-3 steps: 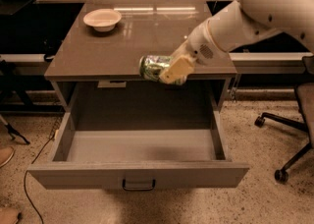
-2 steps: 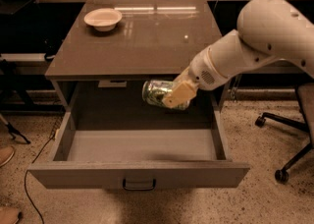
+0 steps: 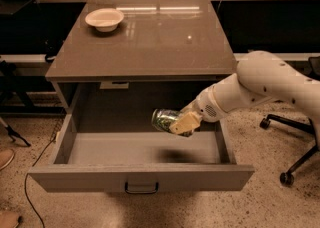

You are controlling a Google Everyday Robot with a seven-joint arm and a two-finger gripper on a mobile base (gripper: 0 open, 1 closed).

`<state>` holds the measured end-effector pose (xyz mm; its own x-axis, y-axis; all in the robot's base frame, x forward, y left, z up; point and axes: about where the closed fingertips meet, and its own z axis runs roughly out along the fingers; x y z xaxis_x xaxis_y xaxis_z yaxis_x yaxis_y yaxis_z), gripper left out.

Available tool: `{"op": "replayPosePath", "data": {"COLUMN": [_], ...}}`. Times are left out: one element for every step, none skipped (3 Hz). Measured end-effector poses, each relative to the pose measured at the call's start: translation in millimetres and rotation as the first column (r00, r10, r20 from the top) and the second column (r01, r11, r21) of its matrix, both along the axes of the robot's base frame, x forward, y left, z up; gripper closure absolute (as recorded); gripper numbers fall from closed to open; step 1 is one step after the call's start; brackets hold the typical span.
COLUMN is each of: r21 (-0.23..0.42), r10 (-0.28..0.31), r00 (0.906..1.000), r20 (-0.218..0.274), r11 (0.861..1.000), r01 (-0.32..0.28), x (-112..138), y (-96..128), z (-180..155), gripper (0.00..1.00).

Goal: Place green can into top drawer

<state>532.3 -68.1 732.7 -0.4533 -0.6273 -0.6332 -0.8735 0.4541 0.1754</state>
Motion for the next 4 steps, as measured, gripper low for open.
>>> {"op": "replayPosePath", "data": {"r21": [0.011,0.016,0.018,0.019], "r10": [-0.044,-0.062,-0.063,-0.066], "r00": [0.9988,0.9972,0.9967,0.9959], "r20": [0.020,0.042,0.051,0.062], "r11": [0.999,0.998,0.998,0.998], "r01": [0.044,0.062,0.063,0.065], "x": [24.0,48.0,63.9,71.4], "y": [7.0,18.8,27.9,30.5], "z": [-30.1,-51.2,-63.9,-67.8], "gripper": [0.81,0.58,0.34,0.12]}}
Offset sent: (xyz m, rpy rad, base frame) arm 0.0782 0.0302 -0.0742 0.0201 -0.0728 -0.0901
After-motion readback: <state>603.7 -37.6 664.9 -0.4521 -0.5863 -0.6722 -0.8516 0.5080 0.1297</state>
